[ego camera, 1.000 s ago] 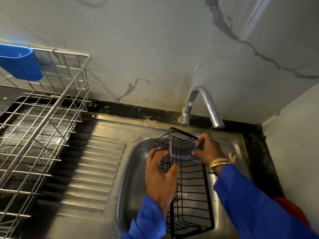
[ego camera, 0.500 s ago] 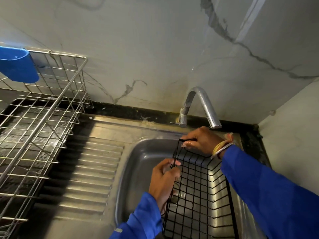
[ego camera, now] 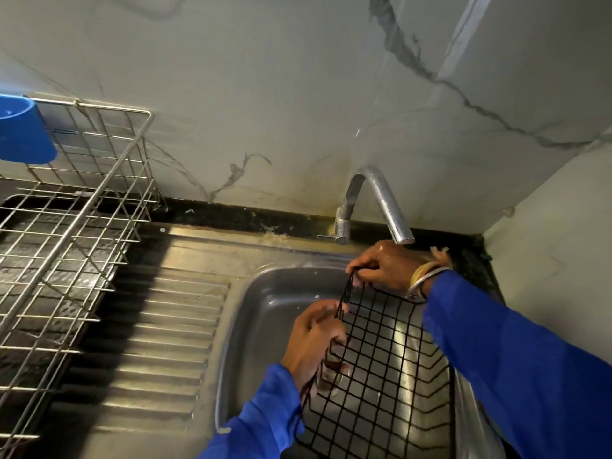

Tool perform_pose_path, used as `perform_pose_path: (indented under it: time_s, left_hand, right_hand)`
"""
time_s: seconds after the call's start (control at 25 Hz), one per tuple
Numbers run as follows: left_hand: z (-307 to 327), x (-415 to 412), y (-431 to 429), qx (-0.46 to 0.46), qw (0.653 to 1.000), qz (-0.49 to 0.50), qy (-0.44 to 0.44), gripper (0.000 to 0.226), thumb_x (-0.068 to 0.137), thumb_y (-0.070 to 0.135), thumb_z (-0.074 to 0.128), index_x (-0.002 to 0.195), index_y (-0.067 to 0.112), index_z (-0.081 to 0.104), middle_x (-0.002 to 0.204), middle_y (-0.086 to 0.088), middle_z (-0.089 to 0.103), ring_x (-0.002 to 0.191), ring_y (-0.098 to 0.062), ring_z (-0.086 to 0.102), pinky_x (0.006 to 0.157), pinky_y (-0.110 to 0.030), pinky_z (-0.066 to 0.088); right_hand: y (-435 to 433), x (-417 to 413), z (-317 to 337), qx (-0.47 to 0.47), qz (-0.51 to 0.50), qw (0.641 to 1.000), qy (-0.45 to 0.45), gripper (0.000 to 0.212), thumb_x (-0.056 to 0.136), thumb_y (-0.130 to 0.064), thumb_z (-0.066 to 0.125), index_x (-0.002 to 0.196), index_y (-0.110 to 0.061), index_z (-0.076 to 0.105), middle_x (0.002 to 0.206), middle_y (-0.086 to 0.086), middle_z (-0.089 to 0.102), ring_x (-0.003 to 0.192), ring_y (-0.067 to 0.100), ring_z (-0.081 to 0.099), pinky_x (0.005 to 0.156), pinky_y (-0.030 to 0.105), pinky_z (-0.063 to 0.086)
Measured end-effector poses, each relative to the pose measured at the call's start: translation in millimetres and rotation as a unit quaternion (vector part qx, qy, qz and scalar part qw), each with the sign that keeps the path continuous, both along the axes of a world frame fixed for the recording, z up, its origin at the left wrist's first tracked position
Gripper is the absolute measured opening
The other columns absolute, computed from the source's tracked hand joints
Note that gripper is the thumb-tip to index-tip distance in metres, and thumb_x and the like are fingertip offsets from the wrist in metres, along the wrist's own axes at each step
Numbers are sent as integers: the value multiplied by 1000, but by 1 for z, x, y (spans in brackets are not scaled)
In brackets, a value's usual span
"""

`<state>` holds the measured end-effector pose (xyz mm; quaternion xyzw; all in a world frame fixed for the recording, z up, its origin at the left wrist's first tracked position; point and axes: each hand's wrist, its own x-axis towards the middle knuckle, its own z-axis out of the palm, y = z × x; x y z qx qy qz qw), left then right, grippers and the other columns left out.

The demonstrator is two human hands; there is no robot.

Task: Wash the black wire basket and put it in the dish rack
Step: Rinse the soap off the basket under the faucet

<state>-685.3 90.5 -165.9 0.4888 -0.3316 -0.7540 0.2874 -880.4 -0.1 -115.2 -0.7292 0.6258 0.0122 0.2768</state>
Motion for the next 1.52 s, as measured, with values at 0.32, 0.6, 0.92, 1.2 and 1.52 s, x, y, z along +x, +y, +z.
perform_pose_path:
  time_s: [0.32,0.6,0.92,1.2,1.52]
  left_hand:
    - [-14,16,-53,-92,987,-119,-55,59,92,9,59,142,38,46,134,11,62,115,-23,64,88,-50,61]
    - [7,-52,-122,-328,854,-256,-314,20,105,9,48,123,9,56,116,-11,66,102,-26,67,92,-40,58]
    - [5,-92,-105,-253,933,-204,-158,18,103,2,51,96,15,62,96,-9,71,86,-24,71,75,-36,59]
    - [-23,-75,-92,-232,914,-234,-237,16,94,18,71,110,18,69,105,-1,75,97,-14,72,95,-38,58]
    - [-8,-71,-122,-278,912,-195,-231,11,97,11,65,105,16,61,101,-9,73,90,-23,73,81,-42,62]
  right_hand:
    - [25,-23,16,98,-145,983,46,13,92,-18,60,104,-15,61,86,6,69,64,20,66,52,30,57]
    - [37,-3,45,-29,-71,944,321,34,93,-16,55,125,-3,54,111,13,65,100,29,65,85,34,51]
    - [62,-14,57,-44,-141,934,325,26,93,-18,55,117,-9,60,115,11,64,106,28,62,89,35,49]
    - [70,-20,63,-64,-228,937,256,18,94,-18,56,108,-8,63,105,11,67,98,27,65,80,30,49]
    - [69,6,52,-43,-219,950,219,23,91,-19,61,111,-8,62,110,10,65,101,25,64,83,30,49]
